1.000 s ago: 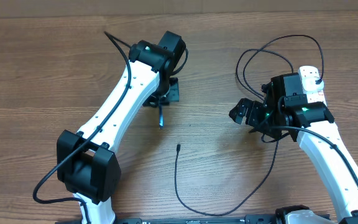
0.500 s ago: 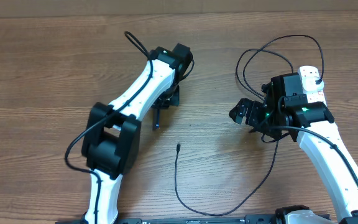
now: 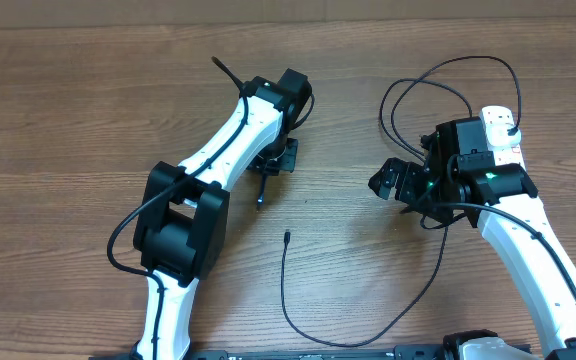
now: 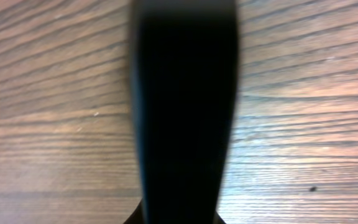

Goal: Plug charger to phone and switch on socket

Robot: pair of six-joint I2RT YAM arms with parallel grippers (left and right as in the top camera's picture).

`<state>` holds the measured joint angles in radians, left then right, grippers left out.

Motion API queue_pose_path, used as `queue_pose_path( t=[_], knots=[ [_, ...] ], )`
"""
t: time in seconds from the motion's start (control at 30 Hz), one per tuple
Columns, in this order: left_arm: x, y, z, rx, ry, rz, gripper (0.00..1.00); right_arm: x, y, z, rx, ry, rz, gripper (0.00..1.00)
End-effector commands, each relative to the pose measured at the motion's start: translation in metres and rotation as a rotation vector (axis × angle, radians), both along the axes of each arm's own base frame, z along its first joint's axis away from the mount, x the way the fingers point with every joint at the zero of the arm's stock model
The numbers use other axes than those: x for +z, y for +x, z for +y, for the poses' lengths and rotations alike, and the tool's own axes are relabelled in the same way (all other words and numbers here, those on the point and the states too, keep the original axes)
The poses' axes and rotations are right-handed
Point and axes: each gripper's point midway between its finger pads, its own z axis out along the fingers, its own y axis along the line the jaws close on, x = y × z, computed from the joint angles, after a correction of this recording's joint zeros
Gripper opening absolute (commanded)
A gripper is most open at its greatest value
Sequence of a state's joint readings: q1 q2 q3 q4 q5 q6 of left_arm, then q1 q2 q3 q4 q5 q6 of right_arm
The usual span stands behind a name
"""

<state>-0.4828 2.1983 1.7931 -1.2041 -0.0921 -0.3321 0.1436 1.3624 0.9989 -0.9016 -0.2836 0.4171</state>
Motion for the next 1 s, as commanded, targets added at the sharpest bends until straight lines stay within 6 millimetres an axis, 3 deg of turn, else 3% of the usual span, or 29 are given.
queue_pose_path(
  t=[0.0, 0.73, 0.97],
  knots=[
    [0.01, 0.004, -0.01, -0.044, -0.059, -0.014, 0.04, 0.002, 0.003, -0.001, 0.001, -0.007, -0.011, 1.0],
    [0.007, 0.014, -0.014, -0.002, -0.07, -0.054, 0.04, 0.002, 0.003, -0.001, 0.001, -0.007, -0.011, 1.0],
    [-0.003, 0.01, -0.016, -0.012, -0.068, -0.055, 0.04, 0.002, 0.003, -0.001, 0.001, -0.007, -0.011, 1.0]
  ],
)
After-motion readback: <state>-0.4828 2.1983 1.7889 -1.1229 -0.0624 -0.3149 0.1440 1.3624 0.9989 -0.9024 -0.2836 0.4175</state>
